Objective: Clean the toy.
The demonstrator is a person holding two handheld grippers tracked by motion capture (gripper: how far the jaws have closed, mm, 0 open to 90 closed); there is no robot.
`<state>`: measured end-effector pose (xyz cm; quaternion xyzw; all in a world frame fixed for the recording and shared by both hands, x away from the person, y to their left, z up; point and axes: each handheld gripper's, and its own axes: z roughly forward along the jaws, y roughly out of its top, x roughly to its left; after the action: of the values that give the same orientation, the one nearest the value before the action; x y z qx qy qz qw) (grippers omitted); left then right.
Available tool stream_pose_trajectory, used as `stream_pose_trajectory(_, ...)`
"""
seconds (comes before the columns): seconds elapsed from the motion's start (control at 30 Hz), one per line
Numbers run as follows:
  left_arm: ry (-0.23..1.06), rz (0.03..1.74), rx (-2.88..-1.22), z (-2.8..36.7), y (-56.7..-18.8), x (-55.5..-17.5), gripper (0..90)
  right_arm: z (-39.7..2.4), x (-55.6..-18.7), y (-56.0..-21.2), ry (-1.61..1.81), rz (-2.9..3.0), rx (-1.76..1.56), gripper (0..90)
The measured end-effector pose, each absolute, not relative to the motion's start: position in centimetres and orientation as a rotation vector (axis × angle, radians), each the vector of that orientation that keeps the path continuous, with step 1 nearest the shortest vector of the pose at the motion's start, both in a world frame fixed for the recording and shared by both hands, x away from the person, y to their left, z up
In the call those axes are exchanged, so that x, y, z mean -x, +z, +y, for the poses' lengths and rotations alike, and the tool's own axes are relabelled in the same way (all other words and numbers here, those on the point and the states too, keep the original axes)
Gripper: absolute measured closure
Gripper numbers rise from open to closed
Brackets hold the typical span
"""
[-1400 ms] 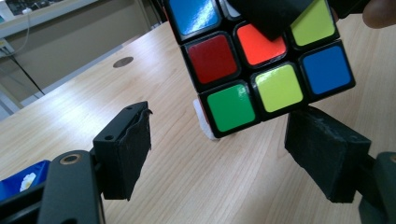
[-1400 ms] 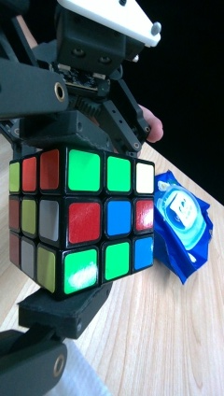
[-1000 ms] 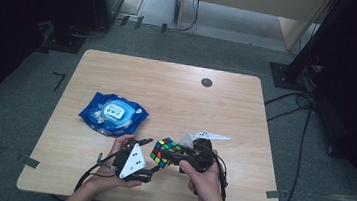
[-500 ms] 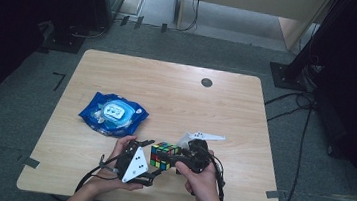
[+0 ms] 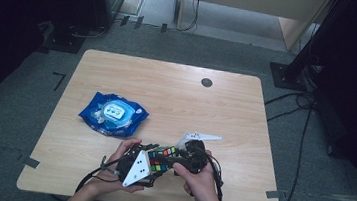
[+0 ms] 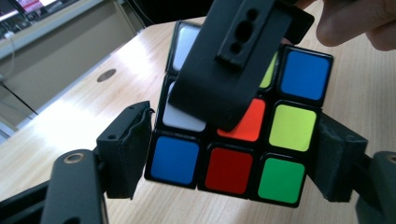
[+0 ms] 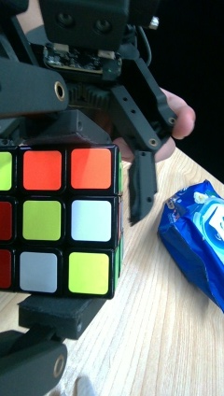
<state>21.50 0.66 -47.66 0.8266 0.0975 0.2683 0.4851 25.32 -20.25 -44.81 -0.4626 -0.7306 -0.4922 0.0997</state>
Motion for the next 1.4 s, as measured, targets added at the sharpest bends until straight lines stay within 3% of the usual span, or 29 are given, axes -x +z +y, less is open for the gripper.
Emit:
stream_pose_trajectory(0.27,0.678,0.181,-2.020,0.5,-47.6,-21.2,33.5,-20.5,-25.7,-45.1,-1.428,-2.123,1.361,34.3)
stream_pose_trajectory(0.6,0.672,0.287,-1.990,2.1,-47.0,-22.4,34.0,-23.1,-26.1,-44.1,-1.485,-2.093,1.279,30.0)
stream_pose_trajectory(0.9,0.645,0.372,-1.962,3.1,-46.7,-23.1,34.0,-25.6,-26.6,-45.3,-1.575,-2.353,1.625,31.4)
stream_pose_trajectory(1.17,0.605,0.400,-1.949,3.3,-46.7,-23.4,34.0,-25.1,-27.6,-49.0,-1.521,-2.494,1.757,35.9)
stream_pose_trajectory(1.4,0.583,0.416,-1.938,3.6,-46.6,-23.5,34.0,-23.8,-28.1,-50.5,-1.444,-2.603,1.764,47.2)
